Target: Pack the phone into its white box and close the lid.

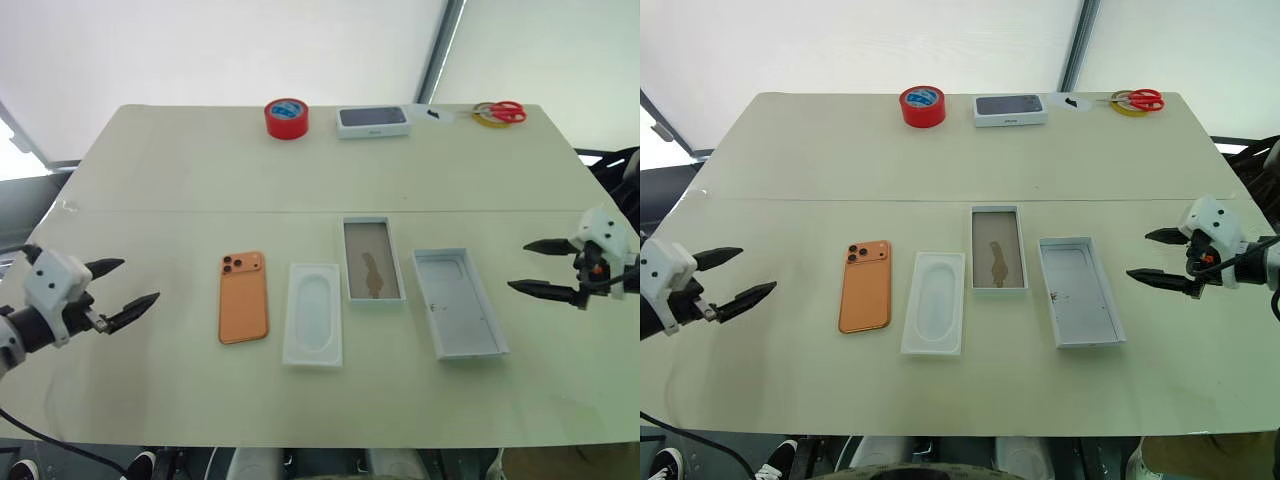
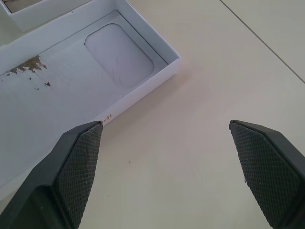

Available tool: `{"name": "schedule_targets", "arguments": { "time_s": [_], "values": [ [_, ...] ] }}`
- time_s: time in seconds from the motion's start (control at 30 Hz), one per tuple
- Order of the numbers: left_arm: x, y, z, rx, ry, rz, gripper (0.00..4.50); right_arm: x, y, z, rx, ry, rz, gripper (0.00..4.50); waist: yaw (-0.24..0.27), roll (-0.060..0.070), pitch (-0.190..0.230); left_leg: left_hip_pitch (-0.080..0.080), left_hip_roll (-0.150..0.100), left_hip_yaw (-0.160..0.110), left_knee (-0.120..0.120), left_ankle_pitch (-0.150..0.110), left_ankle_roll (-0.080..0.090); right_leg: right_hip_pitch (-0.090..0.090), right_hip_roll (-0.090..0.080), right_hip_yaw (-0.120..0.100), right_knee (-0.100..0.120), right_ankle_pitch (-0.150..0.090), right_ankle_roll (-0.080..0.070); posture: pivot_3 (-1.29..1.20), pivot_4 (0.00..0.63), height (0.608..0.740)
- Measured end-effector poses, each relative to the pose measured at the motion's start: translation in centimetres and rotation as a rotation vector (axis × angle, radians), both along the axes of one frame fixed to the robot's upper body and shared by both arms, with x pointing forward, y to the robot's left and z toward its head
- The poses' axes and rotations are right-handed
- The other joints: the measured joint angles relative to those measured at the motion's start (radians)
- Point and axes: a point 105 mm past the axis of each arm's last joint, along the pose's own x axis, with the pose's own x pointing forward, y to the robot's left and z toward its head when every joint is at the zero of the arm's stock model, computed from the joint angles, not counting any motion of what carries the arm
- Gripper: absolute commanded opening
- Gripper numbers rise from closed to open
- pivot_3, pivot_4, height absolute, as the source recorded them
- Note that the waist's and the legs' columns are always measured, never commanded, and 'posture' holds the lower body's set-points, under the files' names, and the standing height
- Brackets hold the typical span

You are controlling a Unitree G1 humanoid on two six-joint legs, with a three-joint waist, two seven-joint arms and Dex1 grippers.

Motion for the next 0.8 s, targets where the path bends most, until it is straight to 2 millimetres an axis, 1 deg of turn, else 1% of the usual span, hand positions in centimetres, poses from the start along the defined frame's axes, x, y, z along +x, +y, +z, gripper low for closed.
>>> {"name": "schedule_targets", "arguments": {
  "time_s": [0.17, 0.33, 0.47, 0.53, 0.6, 0.63, 0.7, 0.77, 0.8],
  "values": [
    [0.0, 0.1, 0.0, 0.001, 0.0, 0.005, 4.5, 0.1, 0.0, 0.2, -0.006, -0.012, 0.002, 4.45, -0.001, 0.0, 0.0, 0.0, 0.0, 0.0, 0.0, 0.0, 0.0, 0.0, 0.0, 0.0, 0.0, 0.0, 0.0, 0.0, 0.15, 0.74],
    [-0.1, -0.2, -0.1, 0.007, -0.011, -0.001, 4.5, 0.2, 0.6, 0.7, 0.004, -0.02, 0.031, 4.45, 0.0, 0.0, 0.0, 0.0, 0.0, 0.0, 0.0, 0.0, 0.0, 0.0, 0.0, 0.0, 0.0, 0.0, 0.0, 0.0, 0.15, 0.74],
    [-0.2, -1.1, -0.1, -0.037, -0.007, -0.006, 4.5, 0.4, 1.1, 0.8, 0.024, -0.037, 0.052, 4.45, 0.0, 0.0, 0.0, 0.0, 0.0, 0.0, 0.0, 0.0, 0.0, 0.0, 0.0, 0.0, 0.0, 0.0, 0.0, 0.0, 0.15, 0.74],
    [0.1, -2.2, -0.2, -0.078, 0.01, -0.01, 4.5, 0.5, 2.0, 0.7, 0.062, -0.041, 0.081, 4.45, 0.001, 0.0, 0.0, 0.0, 0.0, 0.0, 0.0, 0.0, 0.0, 0.0, 0.0, 0.0, 0.0, 0.0, 0.0, 0.0, 0.15, 0.74],
    [0.1, -4.1, -0.7, -0.134, 0.062, -0.04, 4.5, 0.6, 3.7, 1.0, 0.088, -0.061, 0.145, 4.45, 0.001, 0.0, 0.0, 0.0, 0.0, 0.0, 0.0, 0.0, 0.0, 0.0, 0.0, 0.0, 0.0, 0.0, 0.0, 0.0, 0.15, 0.74],
    [0.1, -5.1, -1.0, -0.165, 0.102, -0.062, 4.5, 0.5, 4.4, 1.3, 0.096, -0.069, 0.175, 4.45, 0.001, 0.0, 0.0, 0.0, 0.0, 0.0, 0.0, 0.0, 0.0, 0.0, 0.0, 0.0, 0.0, 0.0, 0.0, 0.0, 0.15, 0.74],
    [0.2, -6.4, -1.5, -0.236, 0.178, -0.08, 4.5, 0.4, 5.4, 1.7, 0.097, -0.078, 0.213, 4.45, 0.003, 0.0, 0.0, 0.0, 0.0, 0.0, 0.0, 0.0, 0.0, 0.001, 0.001, 0.0, 0.001, 0.0, 0.0, 0.0, 0.15, 0.74],
    [0.9, -8.4, -2.0, -0.327, 0.254, -0.105, 4.5, 0.3, 7.0, 2.0, 0.097, -0.081, 0.269, 4.45, 0.007, -0.001, 0.0, 0.0, 0.0, -0.001, 0.002, 0.0, 0.0, 0.002, 0.001, 0.0, 0.001, 0.0, 0.001, 0.0, 0.15, 0.74],
    [1.0, -9.0, -2.1, -0.347, 0.276, -0.117, 4.5, 0.2, 7.6, 1.9, 0.096, -0.08, 0.289, 4.45, 0.006, -0.001, 0.0, 0.0, 0.0, -0.001, 0.002, 0.0, 0.0, 0.002, 0.001, 0.0, 0.001, 0.0, 0.001, 0.0, 0.15, 0.74]
  ]
}}
